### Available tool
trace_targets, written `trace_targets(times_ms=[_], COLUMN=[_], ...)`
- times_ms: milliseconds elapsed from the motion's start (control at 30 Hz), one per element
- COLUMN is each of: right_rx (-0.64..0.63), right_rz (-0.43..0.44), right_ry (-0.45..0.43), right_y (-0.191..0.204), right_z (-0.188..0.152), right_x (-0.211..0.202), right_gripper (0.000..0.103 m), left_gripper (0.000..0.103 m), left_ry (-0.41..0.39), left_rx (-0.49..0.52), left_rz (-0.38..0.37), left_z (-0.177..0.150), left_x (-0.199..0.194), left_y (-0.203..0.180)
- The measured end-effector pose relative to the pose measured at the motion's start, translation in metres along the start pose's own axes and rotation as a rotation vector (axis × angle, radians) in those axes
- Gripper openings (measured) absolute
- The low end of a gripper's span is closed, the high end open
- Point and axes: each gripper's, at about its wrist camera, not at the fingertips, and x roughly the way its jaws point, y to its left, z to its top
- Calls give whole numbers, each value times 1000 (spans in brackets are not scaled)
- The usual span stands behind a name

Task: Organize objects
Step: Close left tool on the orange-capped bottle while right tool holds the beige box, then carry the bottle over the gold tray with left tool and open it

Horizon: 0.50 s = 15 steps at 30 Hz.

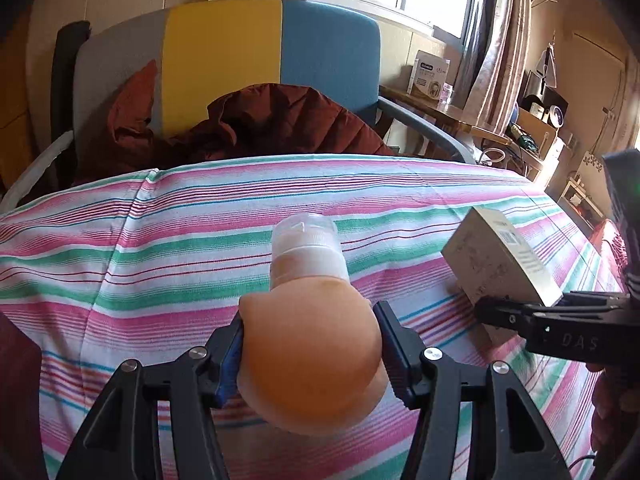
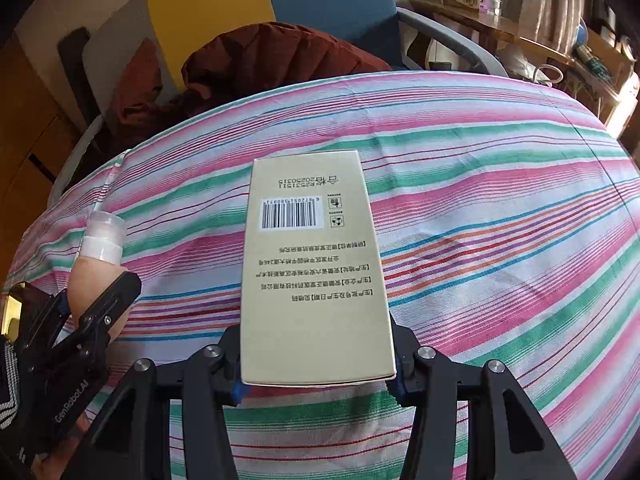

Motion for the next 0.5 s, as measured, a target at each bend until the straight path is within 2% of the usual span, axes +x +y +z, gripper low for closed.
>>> trace_targets(times_ms=[300,500], right_rx=[-89,-145], right_rz=[43,108], right_ry=[-5,11], right_y=[31,64], right_z=[-7,-29], right_x=[8,0], right_gripper=[52,52], left_gripper=[59,59], left_ry=[-25,-19], left_rx=[-18,-51], left_rz=[4,9], left_z=[-31,-52], left_x=[-36,-55], left_y=[13,28])
